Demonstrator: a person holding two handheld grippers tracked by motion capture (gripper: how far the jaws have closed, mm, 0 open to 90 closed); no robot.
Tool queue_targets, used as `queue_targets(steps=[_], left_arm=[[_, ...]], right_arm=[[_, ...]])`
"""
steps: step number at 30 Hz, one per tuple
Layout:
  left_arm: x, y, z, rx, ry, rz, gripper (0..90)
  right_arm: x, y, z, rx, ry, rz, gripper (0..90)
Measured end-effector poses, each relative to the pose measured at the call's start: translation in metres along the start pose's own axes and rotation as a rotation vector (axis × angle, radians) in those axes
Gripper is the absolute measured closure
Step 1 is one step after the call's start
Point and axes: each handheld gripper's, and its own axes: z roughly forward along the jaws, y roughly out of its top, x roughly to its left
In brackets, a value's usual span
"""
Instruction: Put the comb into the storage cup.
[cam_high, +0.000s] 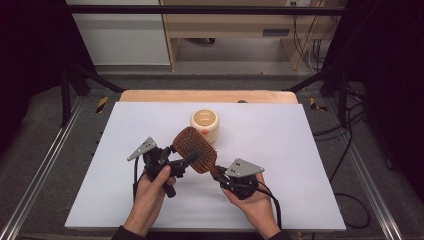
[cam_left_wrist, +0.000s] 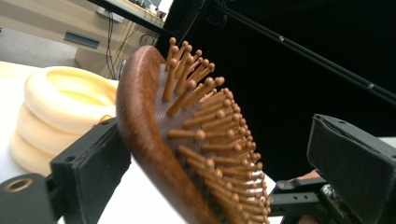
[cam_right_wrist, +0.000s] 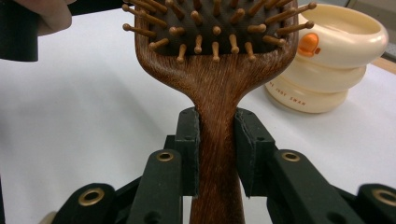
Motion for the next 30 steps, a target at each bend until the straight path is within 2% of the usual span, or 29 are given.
queue_targets(steps=[5, 11, 17, 20, 23, 25, 30], left_arm=[[-0.001, 0.005, 0.002, -0.011, 0.011, -0.034, 14.9], [0.0, 0.009, 0.004, -0.021, 0.033, -0.055, 24.5], [0.001, 0.009, 0.007, -0.019, 0.043, -0.08, 30.0], [0.0, 0.01, 0.008, -0.028, 0.054, -0.082, 30.5], [-0.001, 0.012, 0.008, -0.05, 0.062, -0.095, 35.6], [-0.001, 0.012, 0.008, -0.044, 0.063, -0.083, 39.4], [-0.004, 0.011, 0.009, -0.05, 0.072, -0.107, 44.0]], right_arm=[[0.0, 0.001, 0.0, -0.015, -0.001, 0.002, 72.6], [-0.001, 0.0, -0.001, -0.021, -0.012, 0.007, 72.6], [-0.002, 0.0, -0.002, -0.027, -0.018, 0.01, 72.6], [-0.001, 0.0, -0.001, -0.024, -0.019, 0.005, 72.6], [-0.001, 0.001, -0.002, -0.031, -0.02, 0.007, 72.7], [-0.001, 0.001, -0.002, -0.036, -0.018, 0.01, 72.6], [-0.001, -0.001, -0.001, -0.025, -0.023, 0.003, 72.7]])
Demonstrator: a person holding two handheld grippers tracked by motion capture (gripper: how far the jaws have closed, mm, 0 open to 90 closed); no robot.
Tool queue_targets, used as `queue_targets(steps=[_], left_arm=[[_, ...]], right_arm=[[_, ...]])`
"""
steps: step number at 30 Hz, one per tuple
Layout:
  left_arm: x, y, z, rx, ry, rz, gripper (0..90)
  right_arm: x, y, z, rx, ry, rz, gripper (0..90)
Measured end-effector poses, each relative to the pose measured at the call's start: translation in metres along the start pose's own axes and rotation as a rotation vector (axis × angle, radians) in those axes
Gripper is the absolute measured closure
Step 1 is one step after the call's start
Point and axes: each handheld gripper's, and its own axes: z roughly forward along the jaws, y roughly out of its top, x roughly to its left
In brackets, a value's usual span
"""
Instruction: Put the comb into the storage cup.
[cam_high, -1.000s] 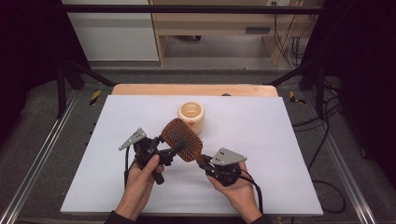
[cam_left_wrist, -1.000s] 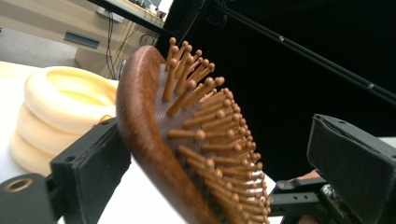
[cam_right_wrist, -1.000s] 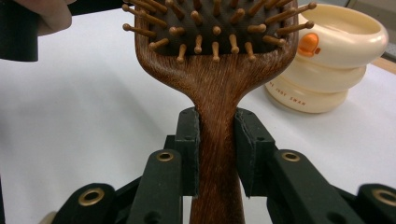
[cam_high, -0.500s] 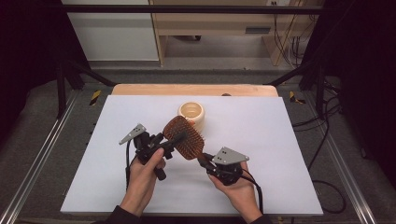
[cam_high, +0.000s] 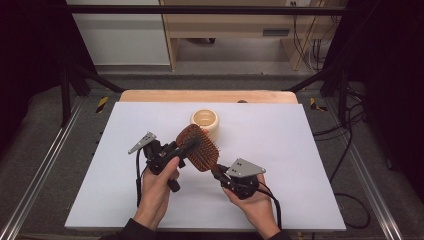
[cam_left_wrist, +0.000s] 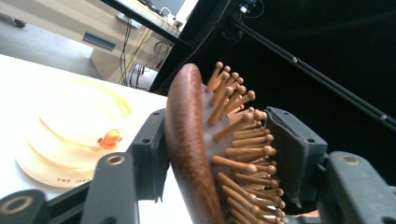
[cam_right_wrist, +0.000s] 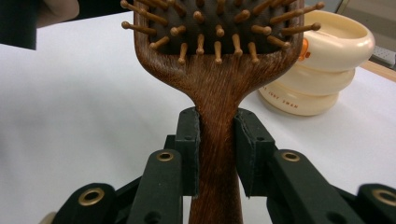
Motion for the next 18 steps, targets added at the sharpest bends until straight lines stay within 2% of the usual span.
queue_targets(steps=[8, 18], left_arm=[[-0.0076, 0.0033, 0.0025, 0.019, 0.016, 0.014, 49.5], [-0.0094, 0.0056, 0.0051, 0.039, 0.017, -0.006, 51.6]], right_arm=[[-0.001, -0.0015, 0.0012, 0.005, -0.002, 0.011, 72.8], [-0.0024, -0.0035, 0.0031, 0.007, 0.004, 0.03, 72.7]])
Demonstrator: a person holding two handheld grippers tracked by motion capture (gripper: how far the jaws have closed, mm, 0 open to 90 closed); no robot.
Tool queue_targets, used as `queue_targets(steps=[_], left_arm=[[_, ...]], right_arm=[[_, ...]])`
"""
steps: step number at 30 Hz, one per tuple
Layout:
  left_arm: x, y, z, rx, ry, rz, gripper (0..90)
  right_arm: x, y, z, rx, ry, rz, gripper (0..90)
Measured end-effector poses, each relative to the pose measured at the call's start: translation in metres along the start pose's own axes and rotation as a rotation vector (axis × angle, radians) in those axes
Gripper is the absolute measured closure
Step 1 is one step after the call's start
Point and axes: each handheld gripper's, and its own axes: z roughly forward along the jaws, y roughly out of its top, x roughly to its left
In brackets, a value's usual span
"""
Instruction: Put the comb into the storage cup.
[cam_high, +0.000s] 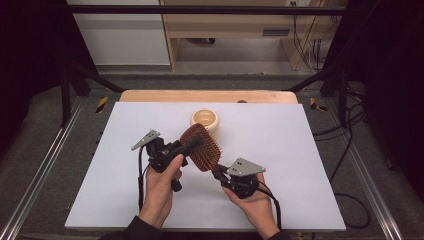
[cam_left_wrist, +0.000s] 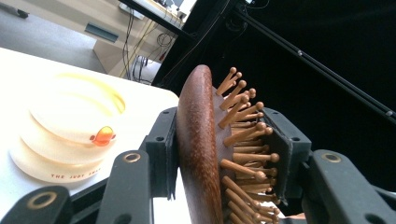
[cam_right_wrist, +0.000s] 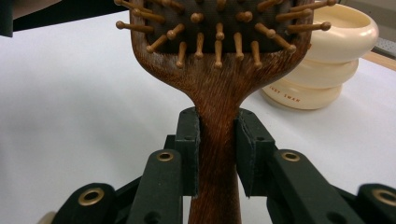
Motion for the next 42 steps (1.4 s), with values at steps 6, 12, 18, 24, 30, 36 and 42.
queue_targets(steps=[6, 12, 18, 24, 30, 36, 42], left_arm=[[-0.001, 0.002, 0.001, 0.002, -0.003, -0.007, 52.5], [-0.001, 0.002, 0.003, 0.001, -0.007, -0.021, 52.8], [-0.004, 0.003, 0.003, -0.002, -0.017, -0.008, 53.2], [-0.006, 0.005, 0.003, -0.01, -0.025, -0.005, 53.3], [-0.006, 0.01, 0.001, -0.032, -0.016, 0.006, 53.2], [-0.007, 0.019, -0.003, -0.051, 0.01, 0.06, 53.1], [-0.006, 0.025, -0.006, -0.055, 0.034, 0.093, 53.1]], right_arm=[[0.0, 0.0, 0.001, -0.007, 0.005, 0.012, 72.6], [-0.001, 0.0, 0.0, -0.008, 0.006, 0.019, 72.5], [-0.001, 0.0, 0.0, -0.014, 0.008, 0.028, 72.3], [-0.003, 0.0, 0.0, -0.03, 0.015, 0.044, 71.7], [-0.003, 0.0, -0.002, -0.033, 0.002, 0.079, 44.4], [-0.005, -0.001, -0.01, -0.031, -0.002, 0.087, 34.1], [-0.012, -0.001, -0.022, -0.097, -0.054, 0.08, 23.4]])
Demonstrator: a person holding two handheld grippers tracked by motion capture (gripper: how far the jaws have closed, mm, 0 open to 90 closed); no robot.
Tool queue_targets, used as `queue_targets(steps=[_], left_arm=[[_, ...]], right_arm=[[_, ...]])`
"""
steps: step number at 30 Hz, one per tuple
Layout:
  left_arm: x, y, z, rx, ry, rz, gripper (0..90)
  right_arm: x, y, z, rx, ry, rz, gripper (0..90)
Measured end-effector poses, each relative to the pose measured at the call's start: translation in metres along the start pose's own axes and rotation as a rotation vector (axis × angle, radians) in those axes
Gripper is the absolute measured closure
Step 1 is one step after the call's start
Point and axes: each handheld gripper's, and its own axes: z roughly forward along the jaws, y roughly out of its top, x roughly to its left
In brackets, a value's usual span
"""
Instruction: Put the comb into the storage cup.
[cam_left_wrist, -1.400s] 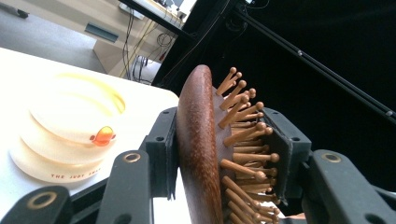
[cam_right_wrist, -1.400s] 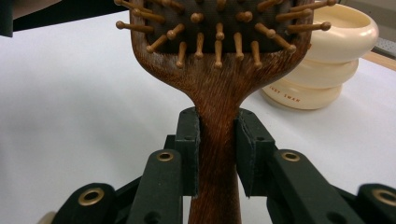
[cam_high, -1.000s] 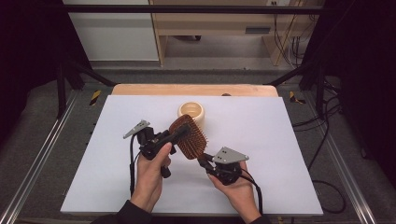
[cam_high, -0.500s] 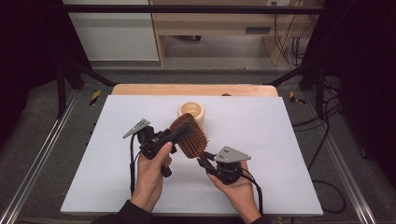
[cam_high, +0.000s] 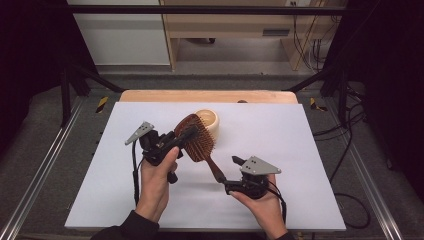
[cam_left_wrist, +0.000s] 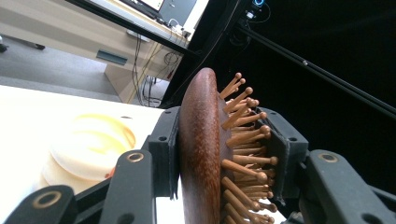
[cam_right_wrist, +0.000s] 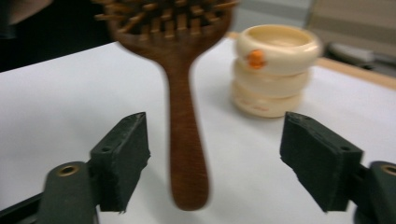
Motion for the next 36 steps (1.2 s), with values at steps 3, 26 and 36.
queue_targets(steps=[3, 26, 36], left_arm=[[0.0, 0.004, -0.002, -0.006, 0.0, 0.012, 53.1], [-0.015, 0.043, 0.009, -0.032, -0.033, 0.073, 53.0], [-0.014, 0.056, 0.019, -0.045, -0.024, 0.082, 52.8]], right_arm=[[-0.008, -0.001, -0.005, -0.019, -0.078, 0.014, 18.1], [-0.059, -0.033, -0.062, -0.078, -0.242, 0.063, 7.2], [-0.068, -0.037, -0.057, -0.069, -0.25, 0.1, 5.8]])
